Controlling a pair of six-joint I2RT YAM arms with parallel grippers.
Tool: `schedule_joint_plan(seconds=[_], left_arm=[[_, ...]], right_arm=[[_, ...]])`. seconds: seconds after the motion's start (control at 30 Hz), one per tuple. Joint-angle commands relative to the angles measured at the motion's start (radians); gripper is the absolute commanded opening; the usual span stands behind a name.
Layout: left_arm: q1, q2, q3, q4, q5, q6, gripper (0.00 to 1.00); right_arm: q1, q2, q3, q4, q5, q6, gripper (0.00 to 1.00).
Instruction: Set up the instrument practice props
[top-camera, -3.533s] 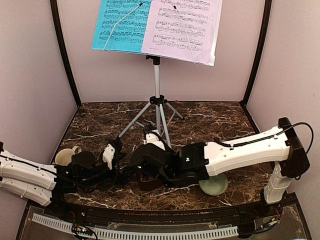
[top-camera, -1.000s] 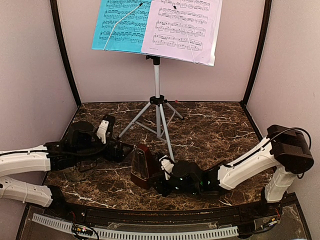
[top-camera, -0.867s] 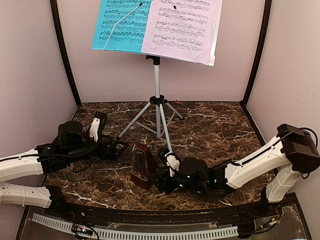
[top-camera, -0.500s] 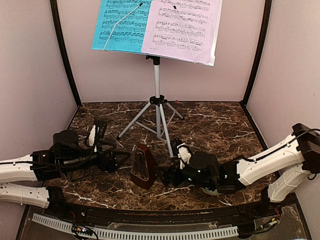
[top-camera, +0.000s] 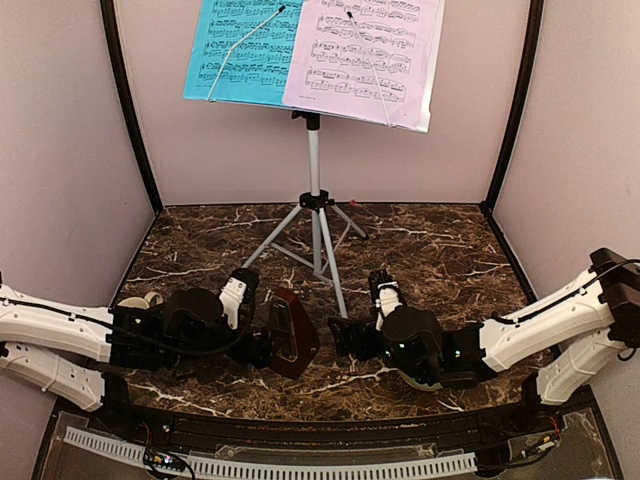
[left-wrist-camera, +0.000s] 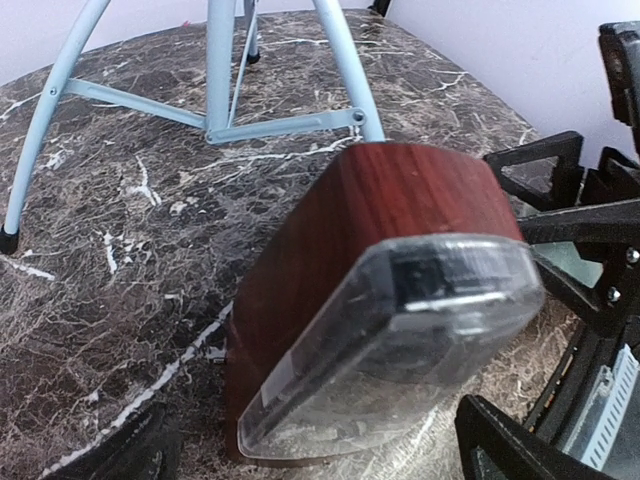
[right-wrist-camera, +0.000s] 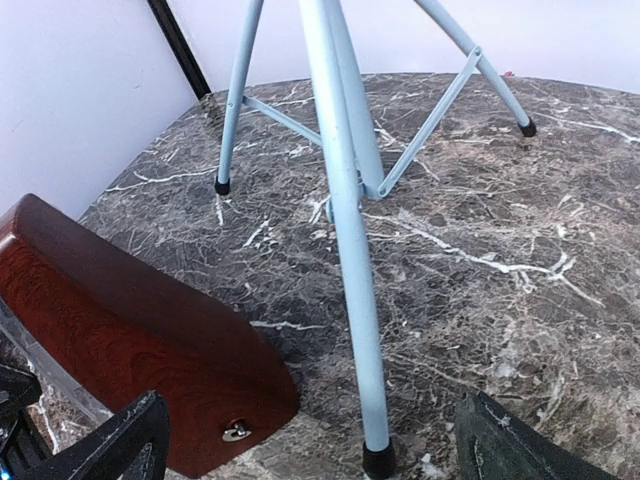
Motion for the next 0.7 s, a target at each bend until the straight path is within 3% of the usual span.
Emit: schedule_joint_plan(seconds=[0.0,0.23,0.5,0.67], left_arm=[[-0.015,0.068,0.056,0.043,-0.122,-0.049,0.99],[-0.016,0.174,0.079,0.161,-0.118,-0.048,0.99],[-0.016,0.279,0.111,0.215,-0.185,-0.028,0.98],[-0.016,0.324,0.133,0.235,-0.189,0.027,0.92]], right_arm=[[0.008,-0.020,0.012,-0.026,0.077,0.001,1.00],[0.008,-0.022,0.024,-0.037,-0.021,-0.050,1.00],[0.007,-0.057,-0.005,-0.032,0.050,-0.025,1.00],[0.008,-0.112,-0.069,0.028,0.082,-0.025,1.00]])
